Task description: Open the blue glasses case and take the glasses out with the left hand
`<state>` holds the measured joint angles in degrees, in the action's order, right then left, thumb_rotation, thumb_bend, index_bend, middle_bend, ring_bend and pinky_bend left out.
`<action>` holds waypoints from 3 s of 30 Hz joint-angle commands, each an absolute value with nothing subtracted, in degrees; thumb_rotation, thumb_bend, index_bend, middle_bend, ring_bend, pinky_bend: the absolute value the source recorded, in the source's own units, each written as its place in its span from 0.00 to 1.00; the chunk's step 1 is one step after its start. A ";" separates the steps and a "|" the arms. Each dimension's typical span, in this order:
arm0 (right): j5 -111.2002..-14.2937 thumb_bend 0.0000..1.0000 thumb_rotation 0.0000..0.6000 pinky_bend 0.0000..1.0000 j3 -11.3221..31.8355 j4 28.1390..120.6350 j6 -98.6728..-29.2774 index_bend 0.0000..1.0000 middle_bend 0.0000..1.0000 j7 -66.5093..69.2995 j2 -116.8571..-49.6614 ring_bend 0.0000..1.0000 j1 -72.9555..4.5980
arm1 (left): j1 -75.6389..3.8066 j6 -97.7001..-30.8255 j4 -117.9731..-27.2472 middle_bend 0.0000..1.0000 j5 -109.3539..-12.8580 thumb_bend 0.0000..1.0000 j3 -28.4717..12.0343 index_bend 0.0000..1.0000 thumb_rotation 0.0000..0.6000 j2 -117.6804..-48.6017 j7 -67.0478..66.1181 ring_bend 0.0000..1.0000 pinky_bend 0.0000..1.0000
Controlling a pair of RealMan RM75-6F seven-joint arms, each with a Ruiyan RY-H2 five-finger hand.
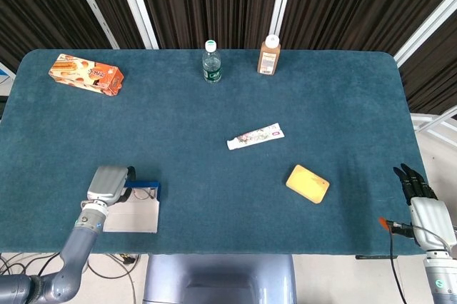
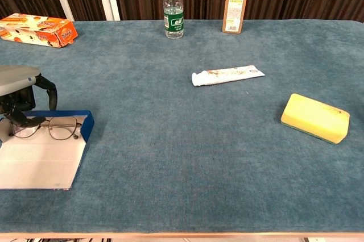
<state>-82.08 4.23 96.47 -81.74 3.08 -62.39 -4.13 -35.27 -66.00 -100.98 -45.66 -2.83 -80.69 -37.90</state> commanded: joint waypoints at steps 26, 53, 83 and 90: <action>-81.63 0.24 1.00 0.19 4.30 96.55 -81.44 0.00 0.00 3.00 -62.39 0.00 -4.18 | -39.33 -63.87 -87.65 1.00 -45.98 0.40 -7.62 0.49 1.00 -83.21 -37.13 0.92 1.00; -81.68 0.24 1.00 0.19 4.25 96.70 -81.44 0.00 0.00 3.23 -62.31 0.00 -4.14 | -35.80 -68.36 -82.75 1.00 -63.35 0.40 -2.05 0.50 1.00 -84.10 -32.30 0.92 1.00; -81.67 0.24 1.00 0.19 4.22 96.68 -81.38 0.00 0.00 3.16 -62.34 0.00 -4.16 | -35.23 -65.03 -79.72 1.00 -58.76 0.20 -5.95 0.30 1.00 -85.52 -33.56 0.89 1.00; -81.63 0.24 1.00 0.19 4.25 96.65 -81.37 0.00 0.00 3.18 -62.34 0.00 -4.16 | -35.18 -64.58 -80.11 1.00 -57.41 0.12 -6.30 0.26 1.00 -85.34 -34.93 0.88 1.00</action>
<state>-81.63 4.25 96.65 -81.37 3.18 -62.34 -4.16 -35.25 -64.53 -80.00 -57.49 -6.27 -85.42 -34.87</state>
